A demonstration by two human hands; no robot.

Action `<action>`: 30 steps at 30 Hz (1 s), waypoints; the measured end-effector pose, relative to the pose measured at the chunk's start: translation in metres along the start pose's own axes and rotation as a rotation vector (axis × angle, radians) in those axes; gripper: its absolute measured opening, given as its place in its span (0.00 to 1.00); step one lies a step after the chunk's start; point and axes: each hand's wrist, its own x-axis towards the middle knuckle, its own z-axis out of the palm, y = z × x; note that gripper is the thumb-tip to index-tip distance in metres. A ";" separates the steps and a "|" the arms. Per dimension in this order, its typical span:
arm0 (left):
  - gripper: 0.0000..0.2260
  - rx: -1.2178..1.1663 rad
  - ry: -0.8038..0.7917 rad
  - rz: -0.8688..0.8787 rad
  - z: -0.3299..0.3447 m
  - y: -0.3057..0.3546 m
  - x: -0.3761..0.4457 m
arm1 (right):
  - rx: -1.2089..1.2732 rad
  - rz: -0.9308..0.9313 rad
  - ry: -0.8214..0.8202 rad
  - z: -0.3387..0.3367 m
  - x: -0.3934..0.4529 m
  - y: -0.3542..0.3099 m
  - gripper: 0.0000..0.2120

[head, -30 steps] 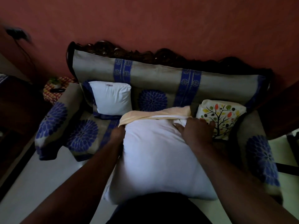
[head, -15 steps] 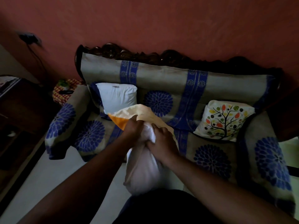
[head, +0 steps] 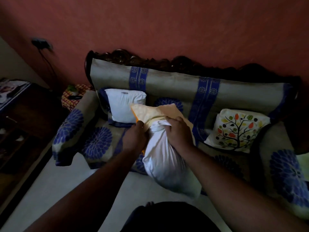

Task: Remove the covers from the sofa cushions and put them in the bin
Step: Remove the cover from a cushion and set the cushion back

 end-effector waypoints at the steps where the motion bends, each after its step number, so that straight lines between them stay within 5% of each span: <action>1: 0.05 -0.067 -0.037 -0.063 0.000 0.004 0.005 | 0.006 -0.015 -0.020 -0.001 0.001 0.003 0.19; 4: 0.11 -0.322 -0.104 -0.115 -0.001 0.014 0.016 | 0.069 0.066 -0.067 -0.003 -0.004 0.004 0.25; 10: 0.14 -0.714 -0.091 -0.233 0.005 0.035 0.015 | 0.284 0.165 -0.291 0.023 -0.035 -0.005 0.62; 12: 0.17 -0.621 -0.074 -0.176 0.003 0.038 0.019 | 0.338 0.160 -0.343 0.020 -0.029 0.002 0.56; 16: 0.14 -0.026 -0.029 0.170 -0.011 0.045 0.031 | 0.079 0.142 -0.282 0.020 -0.024 0.000 0.11; 20: 0.17 0.362 -0.020 0.504 -0.026 0.057 0.046 | -0.186 0.052 -0.135 0.029 -0.026 -0.019 0.13; 23: 0.23 0.302 -0.041 0.687 -0.028 0.063 0.041 | 0.004 0.150 -0.054 0.010 -0.008 -0.012 0.10; 25: 0.23 0.217 0.100 0.756 -0.031 0.062 0.032 | 0.052 0.116 0.021 -0.002 -0.002 -0.012 0.10; 28: 0.21 0.112 0.343 0.653 -0.035 0.049 0.038 | 0.150 0.011 0.147 -0.014 0.000 -0.021 0.18; 30: 0.21 0.003 0.424 0.323 -0.042 0.029 0.054 | 0.275 0.058 0.171 -0.025 0.014 -0.015 0.21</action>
